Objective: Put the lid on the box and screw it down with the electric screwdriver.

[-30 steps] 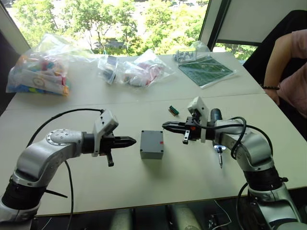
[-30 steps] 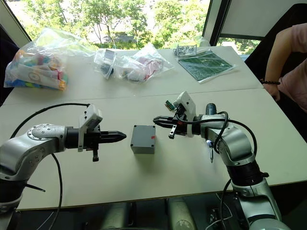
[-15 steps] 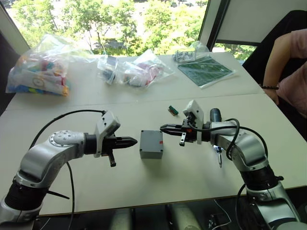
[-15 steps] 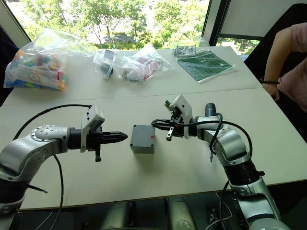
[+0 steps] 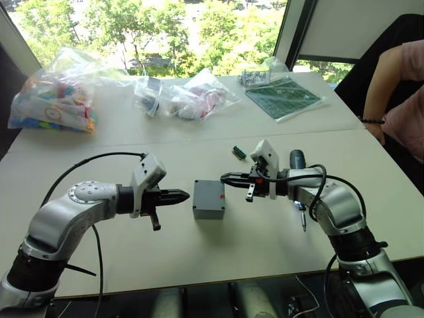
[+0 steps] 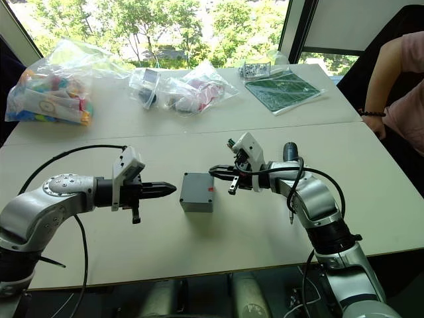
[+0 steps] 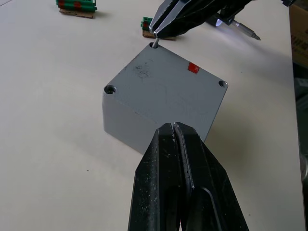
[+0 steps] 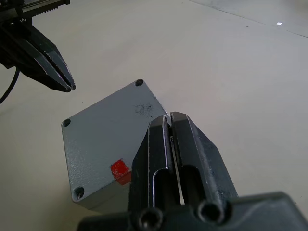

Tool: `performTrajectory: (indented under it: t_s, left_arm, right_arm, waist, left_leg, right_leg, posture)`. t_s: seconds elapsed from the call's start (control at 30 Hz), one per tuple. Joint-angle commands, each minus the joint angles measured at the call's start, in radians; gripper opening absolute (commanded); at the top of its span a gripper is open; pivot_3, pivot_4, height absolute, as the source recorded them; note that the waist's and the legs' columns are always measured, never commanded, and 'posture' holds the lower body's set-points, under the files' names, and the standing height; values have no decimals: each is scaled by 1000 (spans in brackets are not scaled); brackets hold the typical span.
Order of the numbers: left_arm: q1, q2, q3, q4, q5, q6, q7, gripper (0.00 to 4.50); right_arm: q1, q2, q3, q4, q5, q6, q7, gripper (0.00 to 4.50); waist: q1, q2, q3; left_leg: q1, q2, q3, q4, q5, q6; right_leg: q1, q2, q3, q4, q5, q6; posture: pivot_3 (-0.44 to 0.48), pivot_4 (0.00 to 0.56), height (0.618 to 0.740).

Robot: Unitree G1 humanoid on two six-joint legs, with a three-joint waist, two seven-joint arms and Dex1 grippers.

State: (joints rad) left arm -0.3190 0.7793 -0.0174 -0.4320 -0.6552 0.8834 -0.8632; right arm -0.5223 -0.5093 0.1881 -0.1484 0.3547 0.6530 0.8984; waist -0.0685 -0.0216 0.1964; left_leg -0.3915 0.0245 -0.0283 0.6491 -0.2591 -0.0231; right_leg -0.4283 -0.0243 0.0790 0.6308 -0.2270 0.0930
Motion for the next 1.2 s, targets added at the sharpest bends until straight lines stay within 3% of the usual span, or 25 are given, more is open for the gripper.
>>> performTrajectory:
  t_s: [0.03, 0.2, 0.33, 0.57, 0.7, 0.87, 1.0, 1.1, 1.2]
  left_arm:
    - [-12, -3, 14, -14, -2, -15, 3, 0]
    - [-15, -6, 12, -13, 0, -16, 5, 0]
    - [-15, -7, 12, -13, 0, -15, 5, 0]
    - [-33, -21, 6, -8, -1, -19, 6, 0]
    - [-76, -43, 10, -5, -14, -17, 3, 0]
    - [-113, -58, -1, -1, -14, -15, -1, 0]
    - [-202, -109, -43, 5, -5, -57, -28, 0]
    - [-213, -129, -57, -2, -2, -82, -37, 0]
    - [-211, -151, -79, -11, 13, -95, -26, 0]
  right_arm:
    - [-19, 3, -1, 0, -9, -27, 1, 14]
    - [-23, 8, 2, 10, -14, -31, 1, 14]
    - [-31, 11, 1, 12, -18, -20, -4, 1101]
    - [-56, -4, -61, -4, 13, 15, -17, 3811]
    - [-120, -37, -214, -19, 68, 135, -111, 3811]
    - [-163, -92, -274, 9, 50, 171, -174, 3811]
    - [-333, -333, -310, 110, 38, 572, -226, 4472]
    - [-360, -412, -270, 100, 91, 829, -215, 4472]
    - [-334, -482, -230, 87, 139, 937, -177, 4472]
  waist:
    - [0, 0, 0]
    - [0, 0, 0]
    - [0, 0, 0]
    - [0, 0, 0]
    - [5, 0, 0]
    - [5, 0, 0]
    - [10, 3, 2]
    - [19, 2, 1]
    - [17, 0, 0]
  left_leg:
    - [0, 0, 0, 0, 0, 0]
    - [0, 0, 0, 0, 0, 0]
    - [0, 0, 0, 0, 0, 0]
    - [0, 0, 0, 0, 0, 0]
    - [-1, 0, 0, 0, 0, 0]
    - [0, 0, 0, 1, 0, 0]
    - [-3, -2, 0, 0, 0, 0]
    - [-3, -2, 1, 1, 0, 0]
    - [-1, -1, 1, -1, 0, 1]
  right_leg:
    - [0, 0, 0, 0, 0, 0]
    - [0, 0, 0, 0, 0, 0]
    - [0, 0, 0, 0, 0, 0]
    - [0, 0, 0, 0, 0, 0]
    - [0, 0, 0, 0, 0, 0]
    - [0, 0, 0, 0, 2, -3]
    - [-2, -1, 1, 0, 2, -3]
    - [-2, -2, 1, -1, 2, -3]
    - [-1, -1, 1, -2, 1, -2]
  posture:
    - [0, 150, 740]
    - [0, 150, 740]
    - [0, 150, 740]
    - [0, 150, 740]
    - [0, 150, 740]
    - [0, 150, 740]
    - [0, 150, 740]
    - [0, 150, 740]
    - [0, 150, 740]
